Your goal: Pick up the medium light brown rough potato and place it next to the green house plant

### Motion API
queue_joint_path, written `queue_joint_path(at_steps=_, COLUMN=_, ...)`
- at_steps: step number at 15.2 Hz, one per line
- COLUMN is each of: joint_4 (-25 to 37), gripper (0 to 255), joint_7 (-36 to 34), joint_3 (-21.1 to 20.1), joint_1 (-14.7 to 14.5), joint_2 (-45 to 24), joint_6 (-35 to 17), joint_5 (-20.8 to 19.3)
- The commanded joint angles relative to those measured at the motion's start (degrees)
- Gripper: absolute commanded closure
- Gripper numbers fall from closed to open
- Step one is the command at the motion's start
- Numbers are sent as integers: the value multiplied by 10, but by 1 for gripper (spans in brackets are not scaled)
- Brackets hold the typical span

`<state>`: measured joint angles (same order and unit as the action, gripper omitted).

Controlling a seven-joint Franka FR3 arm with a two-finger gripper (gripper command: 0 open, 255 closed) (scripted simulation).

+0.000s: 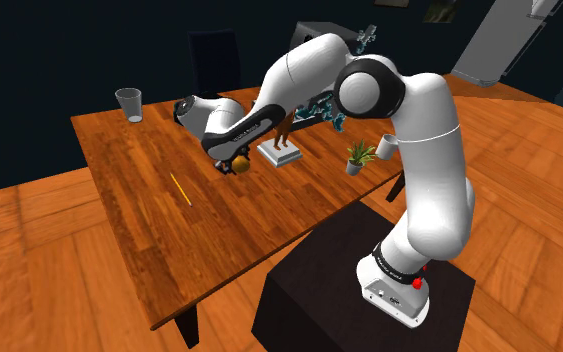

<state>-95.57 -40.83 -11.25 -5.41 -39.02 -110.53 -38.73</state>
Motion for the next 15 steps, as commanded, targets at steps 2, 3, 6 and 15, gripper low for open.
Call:
queue_joint_path(at_steps=2, joint_4=-2, gripper=255, joint_7=7, joint_3=-3, joint_1=1, joint_2=15, joint_6=11, joint_5=5)
queue_joint_path(at_steps=3, joint_4=-2, gripper=255, joint_7=10, joint_3=-4, joint_1=2, joint_2=20, joint_6=15, joint_5=7)
queue_joint_path(at_steps=6, joint_4=-3, gripper=255, joint_7=18, joint_3=-6, joint_1=3, joint_2=35, joint_6=28, joint_5=12)
queue_joint_path(at_steps=15, joint_4=4, gripper=255, joint_7=43, joint_3=-13, joint_1=5, joint_2=76, joint_6=67, joint_5=27)
